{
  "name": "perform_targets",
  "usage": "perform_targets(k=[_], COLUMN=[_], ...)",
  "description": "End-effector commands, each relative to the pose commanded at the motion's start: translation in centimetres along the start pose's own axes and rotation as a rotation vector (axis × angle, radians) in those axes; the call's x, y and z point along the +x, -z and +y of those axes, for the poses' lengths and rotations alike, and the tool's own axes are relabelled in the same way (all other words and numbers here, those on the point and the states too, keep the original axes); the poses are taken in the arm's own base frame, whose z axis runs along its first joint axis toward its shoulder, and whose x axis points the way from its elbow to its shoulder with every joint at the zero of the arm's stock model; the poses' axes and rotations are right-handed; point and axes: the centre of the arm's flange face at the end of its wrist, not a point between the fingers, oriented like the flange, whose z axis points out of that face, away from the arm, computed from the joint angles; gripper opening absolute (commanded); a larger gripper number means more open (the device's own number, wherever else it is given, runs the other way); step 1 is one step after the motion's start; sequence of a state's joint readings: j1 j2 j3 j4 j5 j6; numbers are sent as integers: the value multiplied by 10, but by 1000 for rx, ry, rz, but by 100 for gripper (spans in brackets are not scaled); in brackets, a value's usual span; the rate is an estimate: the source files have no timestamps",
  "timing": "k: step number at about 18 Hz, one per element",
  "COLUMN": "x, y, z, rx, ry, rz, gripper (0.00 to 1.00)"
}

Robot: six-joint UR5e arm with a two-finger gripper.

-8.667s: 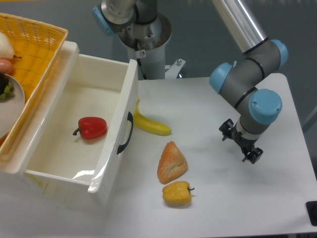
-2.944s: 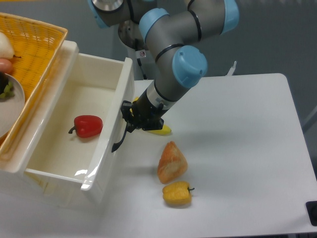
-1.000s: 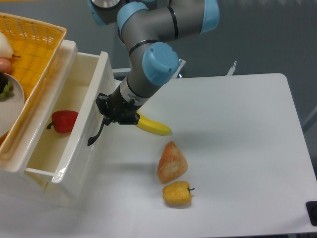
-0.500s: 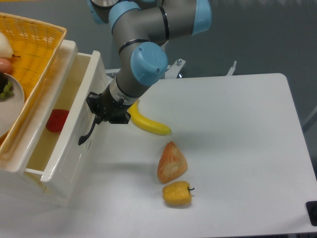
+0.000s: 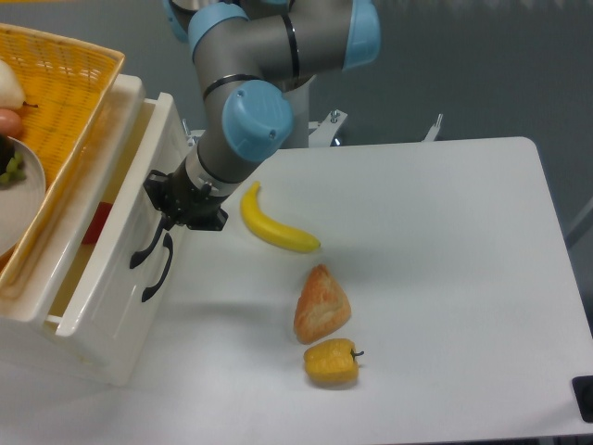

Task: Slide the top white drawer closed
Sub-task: 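Push the drawer front with the gripper into the cabinet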

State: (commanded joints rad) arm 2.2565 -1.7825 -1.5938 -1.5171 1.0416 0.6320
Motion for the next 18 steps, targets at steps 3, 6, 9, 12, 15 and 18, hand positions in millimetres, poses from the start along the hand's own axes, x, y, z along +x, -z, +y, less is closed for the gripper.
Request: perform_targets(k=[3,6,9,12,15,18], x=[5,8,8,10,11,10], y=[-3,-4,-6,-6,-7,-8], z=[-1,-2,-3,-4,-5,-5], rx=[-4,-3,-5,-4,-5,-7], ry=[-5,-8,-9,-12,-15,-10], rz=[1,4,5,6,8,10], gripper=[0,0,0,0,0,0])
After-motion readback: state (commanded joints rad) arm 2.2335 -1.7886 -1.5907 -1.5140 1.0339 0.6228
